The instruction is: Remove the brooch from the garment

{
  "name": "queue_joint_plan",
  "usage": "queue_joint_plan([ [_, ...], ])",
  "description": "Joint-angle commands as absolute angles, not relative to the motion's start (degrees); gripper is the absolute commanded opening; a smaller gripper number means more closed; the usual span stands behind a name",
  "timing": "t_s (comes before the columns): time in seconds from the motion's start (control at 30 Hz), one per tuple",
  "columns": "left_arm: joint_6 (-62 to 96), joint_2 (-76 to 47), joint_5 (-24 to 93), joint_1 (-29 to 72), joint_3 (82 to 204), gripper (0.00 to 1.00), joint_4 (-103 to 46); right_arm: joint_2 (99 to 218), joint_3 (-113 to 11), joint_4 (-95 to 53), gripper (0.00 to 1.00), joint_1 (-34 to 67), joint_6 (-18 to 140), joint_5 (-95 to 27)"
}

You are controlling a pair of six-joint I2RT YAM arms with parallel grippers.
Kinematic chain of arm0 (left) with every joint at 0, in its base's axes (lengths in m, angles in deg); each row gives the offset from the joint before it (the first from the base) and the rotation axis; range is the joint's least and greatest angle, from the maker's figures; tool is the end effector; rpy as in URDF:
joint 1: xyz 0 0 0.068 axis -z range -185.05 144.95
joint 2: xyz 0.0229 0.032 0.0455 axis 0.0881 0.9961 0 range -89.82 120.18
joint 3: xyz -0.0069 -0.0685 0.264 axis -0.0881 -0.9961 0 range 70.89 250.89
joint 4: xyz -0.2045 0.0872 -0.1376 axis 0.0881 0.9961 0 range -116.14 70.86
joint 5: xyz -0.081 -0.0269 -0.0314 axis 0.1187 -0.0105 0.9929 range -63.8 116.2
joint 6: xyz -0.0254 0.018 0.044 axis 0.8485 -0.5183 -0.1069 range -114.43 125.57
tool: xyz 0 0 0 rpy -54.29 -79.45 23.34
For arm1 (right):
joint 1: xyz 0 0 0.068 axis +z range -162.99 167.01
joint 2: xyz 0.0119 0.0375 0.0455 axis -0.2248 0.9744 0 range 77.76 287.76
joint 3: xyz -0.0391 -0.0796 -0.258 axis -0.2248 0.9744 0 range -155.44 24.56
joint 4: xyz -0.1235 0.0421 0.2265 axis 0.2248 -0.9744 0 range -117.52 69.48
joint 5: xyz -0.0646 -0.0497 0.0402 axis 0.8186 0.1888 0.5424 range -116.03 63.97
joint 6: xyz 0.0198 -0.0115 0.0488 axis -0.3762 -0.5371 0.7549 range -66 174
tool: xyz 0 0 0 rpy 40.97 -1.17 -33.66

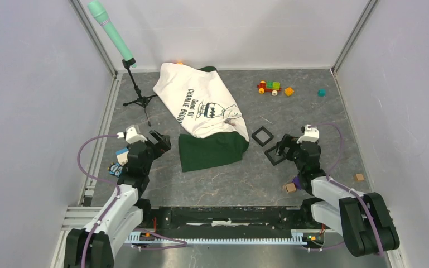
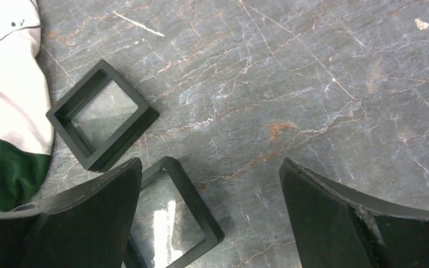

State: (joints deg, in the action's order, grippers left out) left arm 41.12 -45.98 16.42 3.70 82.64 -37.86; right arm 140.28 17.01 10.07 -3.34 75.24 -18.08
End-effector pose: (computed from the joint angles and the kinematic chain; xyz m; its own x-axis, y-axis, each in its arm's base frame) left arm 0.1702 -0.0202 0.1791 -0.2754 -0.5373 -0.7971 -0.2059 0.8429 -0.4971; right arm 0.1856 0.0265 0.1365 -0.3945 0.2967 -0.8697 0.1084 0.9549 0.2766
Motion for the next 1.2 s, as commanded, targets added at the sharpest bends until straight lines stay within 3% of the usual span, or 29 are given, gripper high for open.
queue_joint_plan([
  [0.0, 40.65, -44.92, 21.25, 3.65, 83.56, 1.0, -42.23, 137.86, 16.27, 11.4, 0.98, -3.32, 75.54, -19.63],
  [0.13, 38.04, -39.57, 39.65, 3.73, 81.97, 1.0, -53.27, 136.86, 17.9, 14.94, 0.98, -3.36, 74.71, -24.57],
  [0.27, 38.76, -29.2, 48.76, 4.45, 83.77, 1.0, -60.19, 137.74, 16.59, 16.27, 0.98, -1.31, 72.13, -27.95],
  [0.47, 37.43, -18.52, 46.52, 7.73, 90.29, 0.96, -53.73, 138.89, 12.68, 13.06, 0.93, 5.1, 67.58, -26.38],
  [0.77, 36.28, -14.7, 32.32, 10.64, 96.09, 0.95, -39.0, 144.59, 8.87, 13.56, 0.9, 14.97, 64.09, -25.85],
  [0.97, 35.3, -13.65, 30.28, 13.17, 98.05, 0.94, -36.9, 153.65, 3.41, 12.66, 0.71, 18.27, 62.98, -32.35],
  [1.17, 34.36, -15.09, 31.85, 13.86, 97.78, 0.94, -37.64, 156.58, 2.03, 14.28, 0.67, 21.73, 62.0, -33.33],
])
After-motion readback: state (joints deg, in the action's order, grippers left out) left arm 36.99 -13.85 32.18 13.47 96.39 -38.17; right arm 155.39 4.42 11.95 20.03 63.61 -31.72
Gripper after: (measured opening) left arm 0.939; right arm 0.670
